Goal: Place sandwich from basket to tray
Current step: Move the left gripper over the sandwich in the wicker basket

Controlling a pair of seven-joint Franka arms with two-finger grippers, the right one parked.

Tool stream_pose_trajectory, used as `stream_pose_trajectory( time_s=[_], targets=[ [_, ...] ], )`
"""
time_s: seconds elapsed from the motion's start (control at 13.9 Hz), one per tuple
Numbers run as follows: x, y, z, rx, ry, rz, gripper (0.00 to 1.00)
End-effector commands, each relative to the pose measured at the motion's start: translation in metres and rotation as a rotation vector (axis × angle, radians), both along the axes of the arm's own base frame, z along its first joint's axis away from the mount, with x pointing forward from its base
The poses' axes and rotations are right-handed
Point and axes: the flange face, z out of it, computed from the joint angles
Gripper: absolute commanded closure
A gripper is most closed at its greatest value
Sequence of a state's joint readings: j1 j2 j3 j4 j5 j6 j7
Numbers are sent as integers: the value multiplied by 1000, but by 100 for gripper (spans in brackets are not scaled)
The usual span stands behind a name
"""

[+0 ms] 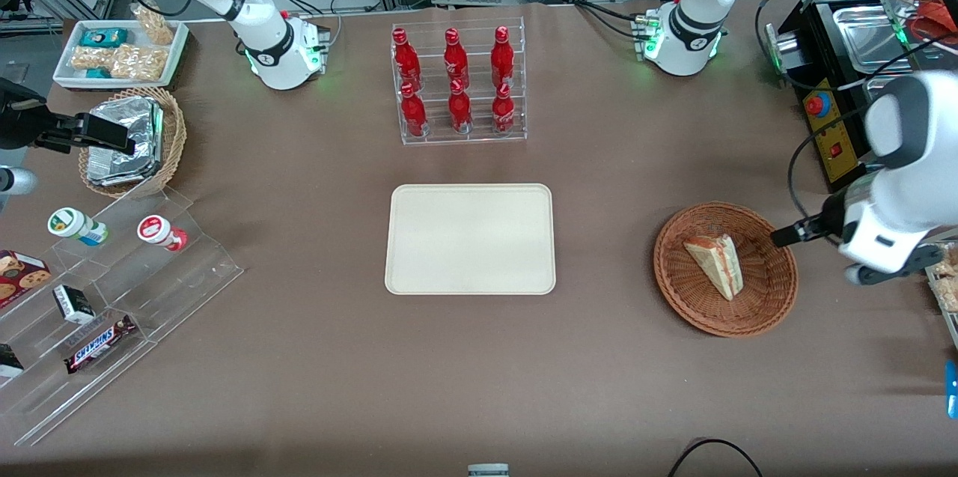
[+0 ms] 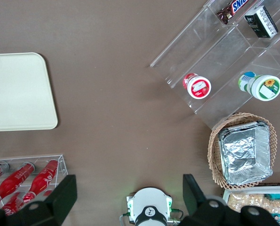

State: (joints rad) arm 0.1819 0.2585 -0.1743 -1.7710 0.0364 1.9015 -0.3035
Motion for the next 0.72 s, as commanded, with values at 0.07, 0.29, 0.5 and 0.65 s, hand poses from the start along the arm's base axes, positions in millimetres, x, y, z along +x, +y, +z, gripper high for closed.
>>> stream_pose_trajectory(
  time_s=[0.07, 0.29, 0.5, 0.65],
  targets=[
    [4, -5, -36, -38, -2, 42, 0],
    [11, -12, -46, -63, -12, 171, 0],
    [10, -20, -72, -59, 27, 226, 0],
    [7, -23, -85, -59, 53, 225, 0]
  ],
)
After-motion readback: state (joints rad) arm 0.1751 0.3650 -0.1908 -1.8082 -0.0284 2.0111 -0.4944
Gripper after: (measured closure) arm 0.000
